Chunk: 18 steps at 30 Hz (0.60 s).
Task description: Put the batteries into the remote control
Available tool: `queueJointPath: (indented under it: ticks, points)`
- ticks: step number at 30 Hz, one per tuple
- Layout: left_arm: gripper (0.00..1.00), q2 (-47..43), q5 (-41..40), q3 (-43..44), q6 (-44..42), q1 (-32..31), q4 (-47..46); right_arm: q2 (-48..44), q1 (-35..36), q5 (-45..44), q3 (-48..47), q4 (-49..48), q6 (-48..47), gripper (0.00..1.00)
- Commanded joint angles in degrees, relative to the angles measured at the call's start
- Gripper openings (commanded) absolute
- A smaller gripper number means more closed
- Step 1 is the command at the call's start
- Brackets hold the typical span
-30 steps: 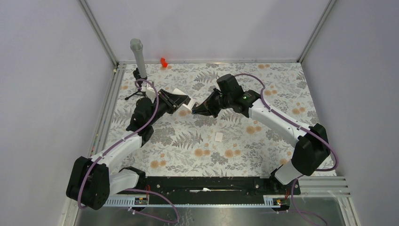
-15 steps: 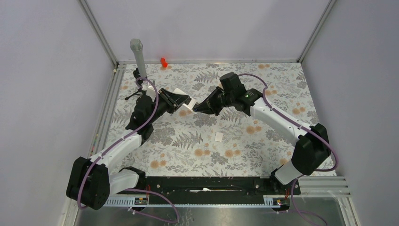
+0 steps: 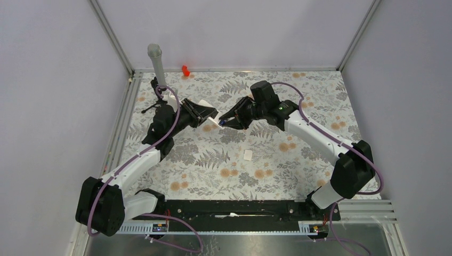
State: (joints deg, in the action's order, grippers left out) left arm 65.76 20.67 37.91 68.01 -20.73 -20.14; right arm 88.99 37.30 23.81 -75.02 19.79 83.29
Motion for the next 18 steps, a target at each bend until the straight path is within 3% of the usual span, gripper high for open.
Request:
queueJointPath:
  ticks: [1, 11, 15, 18]
  points:
    - [0.0, -0.19, 0.87, 3.7, 0.48, 0.09, -4.35, -2.52, -0.48, 2.63, 0.43, 0.09, -0.1, 0.39]
    - [0.0, 0.87, 1.51, 5.72, 0.11, 0.47, -1.23, -7.03, -1.24, 3.99, 3.9, -1.43, -2.25, 0.47]
    - [0.0, 1.68, 3.09, 6.52, -0.1, 0.59, 0.11, -8.38, -1.82, 1.82, 2.1, -1.66, -7.12, 0.61]
    - [0.0, 2.11, 4.28, 7.79, -1.3, 0.6, 3.41, -9.56, -2.3, -0.11, 0.17, -2.02, -14.3, 0.77]
